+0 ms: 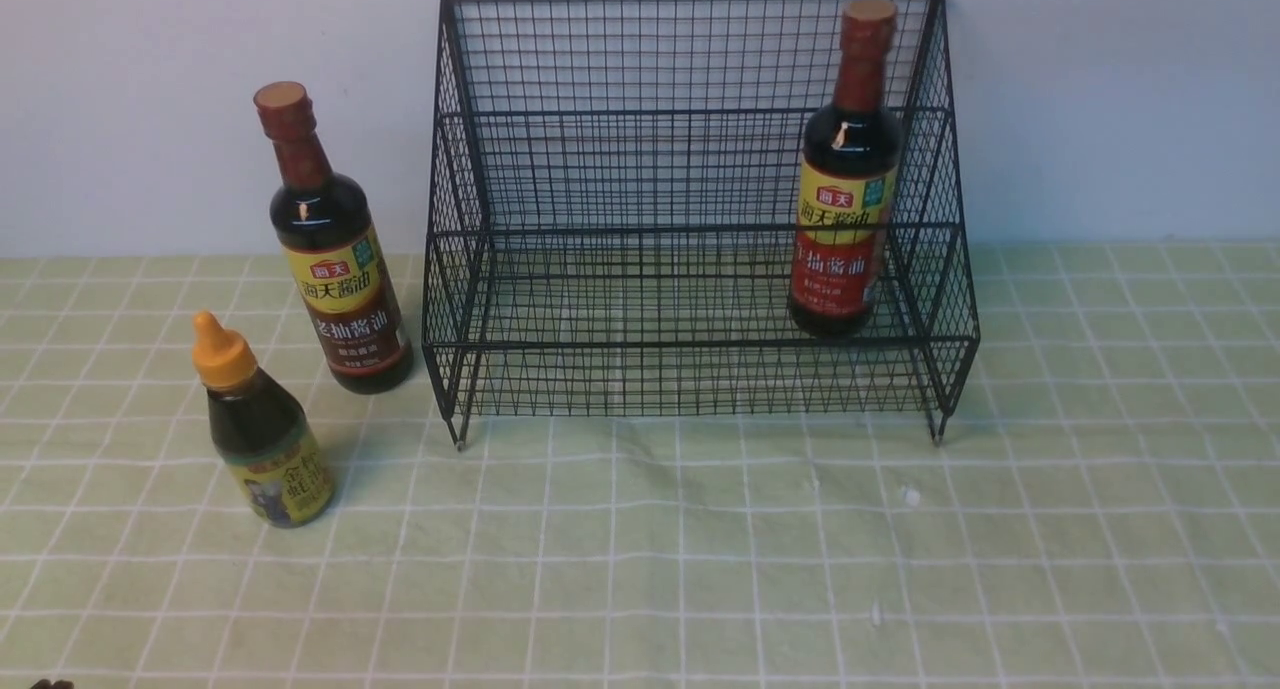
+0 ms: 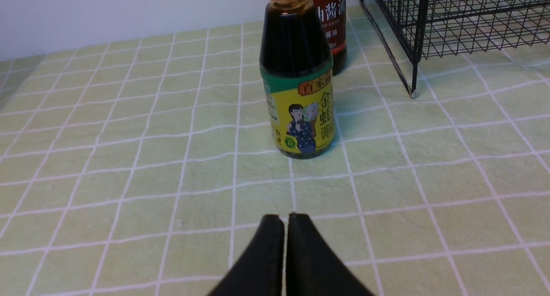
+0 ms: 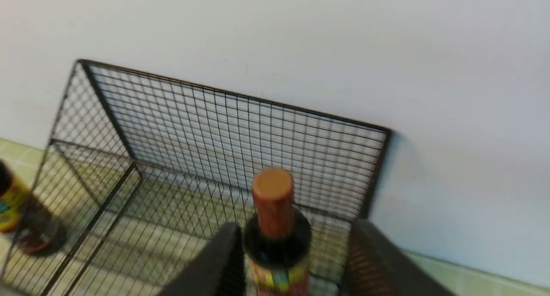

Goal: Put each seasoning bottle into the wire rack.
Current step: Use the left arm to grab the condiment bottle closest to it

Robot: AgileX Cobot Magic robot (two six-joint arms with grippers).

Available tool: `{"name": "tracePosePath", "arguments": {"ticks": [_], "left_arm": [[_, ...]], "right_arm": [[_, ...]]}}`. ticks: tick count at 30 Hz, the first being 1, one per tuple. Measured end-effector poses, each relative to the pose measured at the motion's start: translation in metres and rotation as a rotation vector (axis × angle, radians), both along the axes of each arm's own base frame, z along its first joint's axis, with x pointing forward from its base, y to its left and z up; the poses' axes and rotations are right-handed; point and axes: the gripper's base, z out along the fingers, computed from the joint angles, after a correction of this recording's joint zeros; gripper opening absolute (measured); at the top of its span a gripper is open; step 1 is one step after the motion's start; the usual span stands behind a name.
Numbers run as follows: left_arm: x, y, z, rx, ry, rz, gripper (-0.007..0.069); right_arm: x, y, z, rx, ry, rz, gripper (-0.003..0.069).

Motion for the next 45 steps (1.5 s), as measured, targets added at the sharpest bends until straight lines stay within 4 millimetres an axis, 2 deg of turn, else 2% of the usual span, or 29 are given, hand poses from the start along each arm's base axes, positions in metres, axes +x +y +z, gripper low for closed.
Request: {"name": "tracePosePath", "arguments": {"ticks": [2, 3, 4, 7, 9, 10, 12, 13, 15, 16, 17, 18, 20, 21, 23, 26, 31, 36, 38, 39, 40, 42, 43, 45], "left_arm": [[0.000, 0.000, 0.000, 0.000, 0.000, 0.000, -0.0007], [0.000, 0.000, 0.000, 0.000, 0.000, 0.000, -0.0007], [0.000, 0.000, 0.000, 0.000, 0.000, 0.000, -0.0007], [0.000, 0.000, 0.000, 0.000, 0.000, 0.000, -0.0007], [0.000, 0.000, 0.000, 0.000, 0.000, 0.000, -0.0007], [0.000, 0.000, 0.000, 0.000, 0.000, 0.000, -0.0007], [0.000, 0.000, 0.000, 0.000, 0.000, 0.000, -0.0007], [0.000, 0.000, 0.000, 0.000, 0.000, 0.000, -0.0007], [0.000, 0.000, 0.000, 0.000, 0.000, 0.000, -0.0007], [0.000, 0.000, 0.000, 0.000, 0.000, 0.000, -0.0007], [0.000, 0.000, 0.000, 0.000, 0.000, 0.000, -0.0007], [0.000, 0.000, 0.000, 0.000, 0.000, 0.000, -0.0007], [0.000, 0.000, 0.000, 0.000, 0.000, 0.000, -0.0007], [0.000, 0.000, 0.000, 0.000, 0.000, 0.000, -0.0007], [0.000, 0.000, 0.000, 0.000, 0.000, 0.000, -0.0007], [0.000, 0.000, 0.000, 0.000, 0.000, 0.000, -0.0007], [0.000, 0.000, 0.000, 0.001, 0.000, 0.000, -0.0007], [0.000, 0.000, 0.000, 0.001, 0.000, 0.000, -0.0007], [0.000, 0.000, 0.000, 0.001, 0.000, 0.000, -0.0007], [0.000, 0.000, 0.000, 0.001, 0.000, 0.000, -0.0007], [0.000, 0.000, 0.000, 0.001, 0.000, 0.000, -0.0007], [0.000, 0.000, 0.000, 0.001, 0.000, 0.000, -0.0007], [0.000, 0.000, 0.000, 0.001, 0.000, 0.000, -0.0007], [0.000, 0.000, 0.000, 0.001, 0.000, 0.000, -0.0007]], "right_arm": [[-0.043, -0.016, 0.015, 0.003, -0.017, -0.013, 0.0102], [-0.051, -0.019, 0.018, 0.007, -0.028, -0.015, 0.0092], [-0.076, -0.029, 0.019, 0.023, -0.046, -0.021, 0.0032], [-0.120, -0.044, 0.012, 0.051, -0.110, -0.020, -0.0003], [-0.155, -0.056, -0.007, 0.085, -0.200, -0.012, -0.0011], [-0.166, -0.059, -0.015, 0.105, -0.234, -0.008, -0.0012], [-0.186, -0.065, -0.036, 0.163, -0.314, -0.002, -0.0012], [-0.190, -0.066, -0.041, 0.175, -0.334, -0.002, -0.0012], [-0.210, -0.072, -0.074, 0.259, -0.446, 0.003, -0.0012], [-0.215, -0.074, -0.082, 0.279, -0.474, 0.005, -0.0012], [-0.227, -0.077, -0.104, 0.331, -0.562, 0.014, -0.0012], [-0.233, -0.079, -0.109, 0.352, -0.612, 0.020, -0.0012], [-0.238, -0.081, -0.120, 0.368, -0.661, 0.026, -0.0012], [-0.245, -0.083, -0.137, 0.378, -0.724, 0.033, -0.0013], [-0.251, -0.085, -0.158, 0.388, -0.798, 0.043, -0.0013], [-0.245, -0.082, -0.179, 0.379, -0.801, 0.047, -0.0013], [-0.230, -0.077, -0.210, 0.342, -0.707, 0.043, -0.0013], [-0.222, -0.074, -0.232, 0.315, -0.626, 0.033, -0.0013], [-0.216, -0.075, -0.250, 0.284, -0.569, -0.025, -0.0013], [-0.216, -0.075, -0.250, 0.284, -0.569, -0.025, -0.0013], [-0.210, -0.078, -0.269, 0.245, -0.503, -0.109, -0.0013], [-0.207, -0.079, -0.280, 0.225, -0.467, -0.151, -0.0013], [-0.204, -0.082, -0.299, 0.197, -0.403, -0.211, -0.0013], [-0.203, -0.084, -0.316, 0.172, -0.329, -0.264, -0.0013]]}}
